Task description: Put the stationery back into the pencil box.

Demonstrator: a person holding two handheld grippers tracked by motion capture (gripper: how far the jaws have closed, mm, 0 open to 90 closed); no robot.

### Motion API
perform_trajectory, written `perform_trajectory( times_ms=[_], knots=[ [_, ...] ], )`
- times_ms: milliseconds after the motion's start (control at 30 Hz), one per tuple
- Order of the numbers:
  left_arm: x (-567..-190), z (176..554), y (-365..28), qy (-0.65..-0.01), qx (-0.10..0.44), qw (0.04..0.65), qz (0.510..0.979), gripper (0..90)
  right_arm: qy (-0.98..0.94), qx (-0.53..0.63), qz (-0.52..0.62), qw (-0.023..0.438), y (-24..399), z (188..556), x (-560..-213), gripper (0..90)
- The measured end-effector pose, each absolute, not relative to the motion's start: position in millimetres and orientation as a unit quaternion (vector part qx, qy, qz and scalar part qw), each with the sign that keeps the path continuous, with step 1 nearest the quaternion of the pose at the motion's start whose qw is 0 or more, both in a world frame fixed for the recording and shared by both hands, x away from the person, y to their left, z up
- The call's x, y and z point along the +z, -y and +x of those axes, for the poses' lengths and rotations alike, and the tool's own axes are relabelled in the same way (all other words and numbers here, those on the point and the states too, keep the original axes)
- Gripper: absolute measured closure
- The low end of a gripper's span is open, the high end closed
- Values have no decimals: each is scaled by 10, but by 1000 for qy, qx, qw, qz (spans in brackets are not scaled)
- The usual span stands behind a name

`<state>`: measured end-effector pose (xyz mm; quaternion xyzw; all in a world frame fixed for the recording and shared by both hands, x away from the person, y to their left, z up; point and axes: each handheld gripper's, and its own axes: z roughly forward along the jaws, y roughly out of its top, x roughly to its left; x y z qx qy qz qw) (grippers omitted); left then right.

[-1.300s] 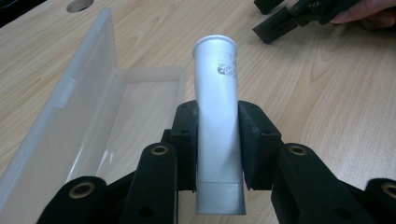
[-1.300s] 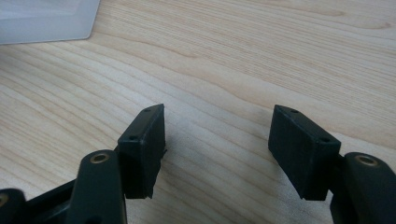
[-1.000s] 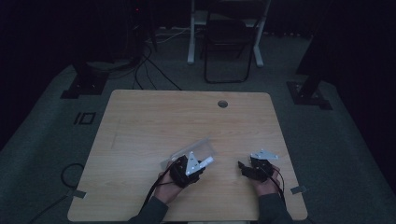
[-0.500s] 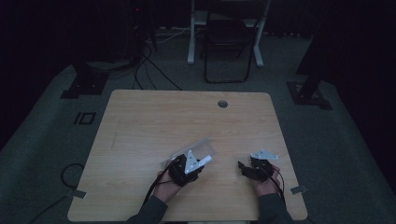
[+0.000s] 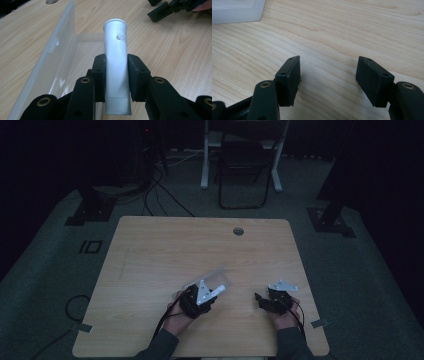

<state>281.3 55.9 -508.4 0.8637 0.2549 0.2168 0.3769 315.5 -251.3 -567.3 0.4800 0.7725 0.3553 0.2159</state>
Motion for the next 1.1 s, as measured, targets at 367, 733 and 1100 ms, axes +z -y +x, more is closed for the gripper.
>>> perform_trajectory(
  times_ms=[367,733,1100],
  knots=[
    [-5086,2837,-580,-257,219,376,863,702,-773,355,480,216,2512,3157,-5674,362],
    [-5105,2881,-609,-263,222,369,863,701,-772,355,480,216,2512,3157,-5673,362],
    [-5139,2925,-625,-270,230,361,863,701,-773,355,480,216,2512,3157,-5674,361]
  ],
)
